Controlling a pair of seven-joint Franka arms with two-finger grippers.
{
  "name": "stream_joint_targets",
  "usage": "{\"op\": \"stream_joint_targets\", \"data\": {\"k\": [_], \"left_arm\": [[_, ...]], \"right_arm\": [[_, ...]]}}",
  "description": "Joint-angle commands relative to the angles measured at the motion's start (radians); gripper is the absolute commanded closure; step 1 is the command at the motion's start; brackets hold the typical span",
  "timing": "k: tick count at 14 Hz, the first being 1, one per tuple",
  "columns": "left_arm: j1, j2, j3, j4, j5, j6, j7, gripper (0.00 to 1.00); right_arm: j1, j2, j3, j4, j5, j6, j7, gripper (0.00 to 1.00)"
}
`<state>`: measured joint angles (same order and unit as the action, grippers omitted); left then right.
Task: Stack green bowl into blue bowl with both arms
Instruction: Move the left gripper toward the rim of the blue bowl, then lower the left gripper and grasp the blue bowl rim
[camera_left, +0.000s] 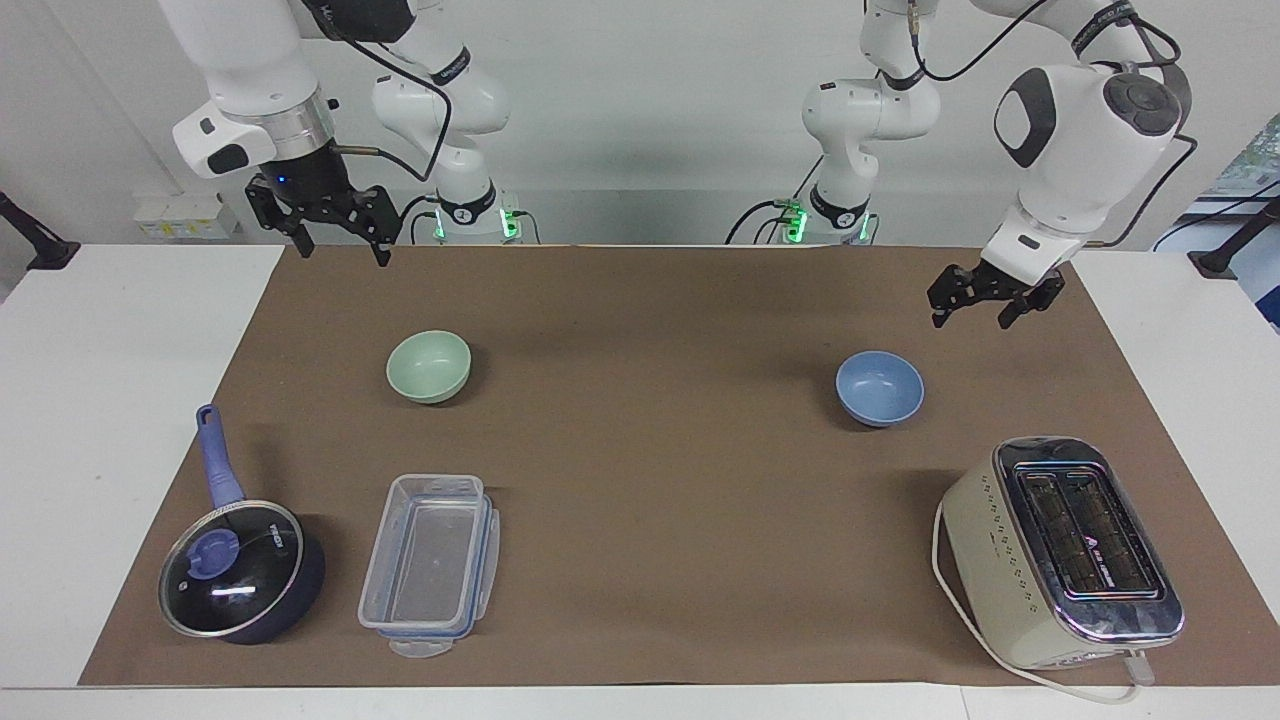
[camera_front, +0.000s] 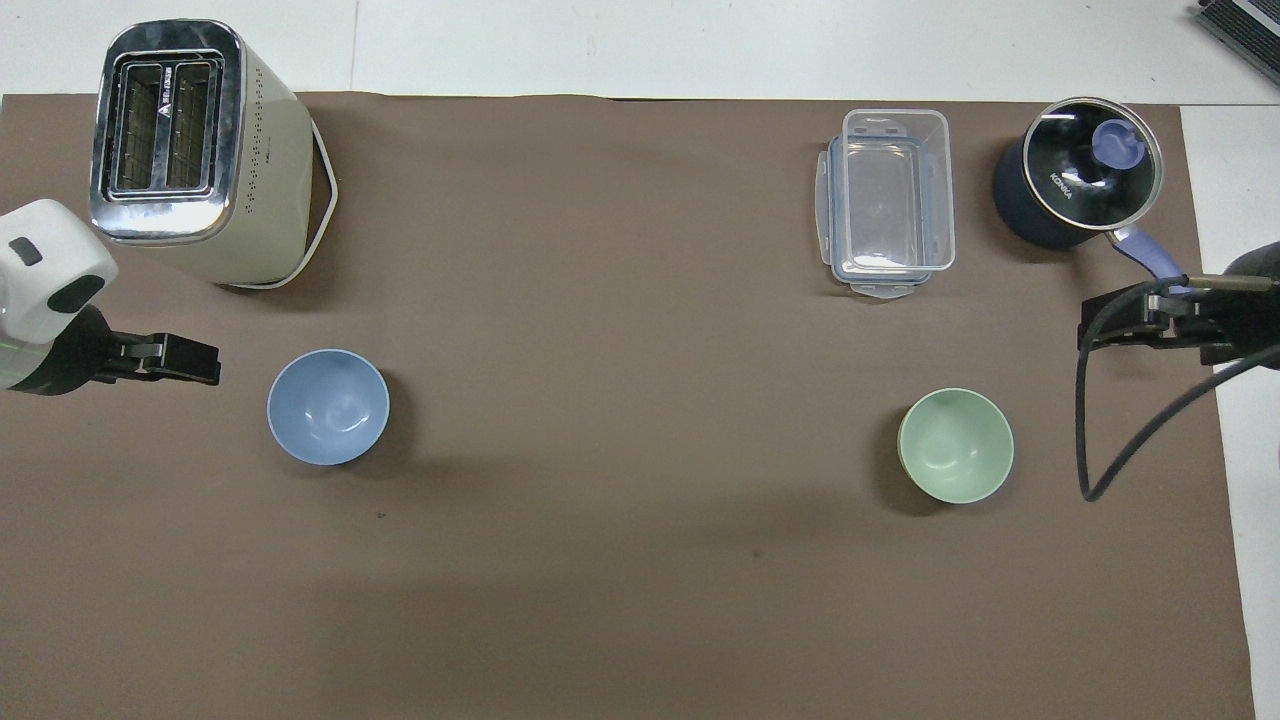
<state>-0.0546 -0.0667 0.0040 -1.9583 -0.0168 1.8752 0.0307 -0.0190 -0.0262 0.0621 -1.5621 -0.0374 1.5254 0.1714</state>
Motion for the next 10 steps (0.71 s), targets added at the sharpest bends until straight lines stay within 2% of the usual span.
{"op": "stream_joint_targets", "data": {"k": [1, 6, 10], "left_arm": [[0.001, 0.008, -0.001, -0.068, -0.014, 0.093, -0.032, 0.00], [-0.013, 0.094, -0.002, -0.116, -0.014, 0.208, -0.126, 0.00], [-0.042, 0.108, -0.002, -0.185, -0.017, 0.318, -0.170, 0.00]], "right_arm": [[-0.007, -0.024, 0.004, -0.027, -0.006, -0.007, -0.021, 0.00], [-0.007, -0.024, 0.004, -0.027, -0.006, -0.007, -0.018, 0.00], [-0.007, -0.026, 0.004, -0.027, -0.004, -0.007, -0.016, 0.00]]}}
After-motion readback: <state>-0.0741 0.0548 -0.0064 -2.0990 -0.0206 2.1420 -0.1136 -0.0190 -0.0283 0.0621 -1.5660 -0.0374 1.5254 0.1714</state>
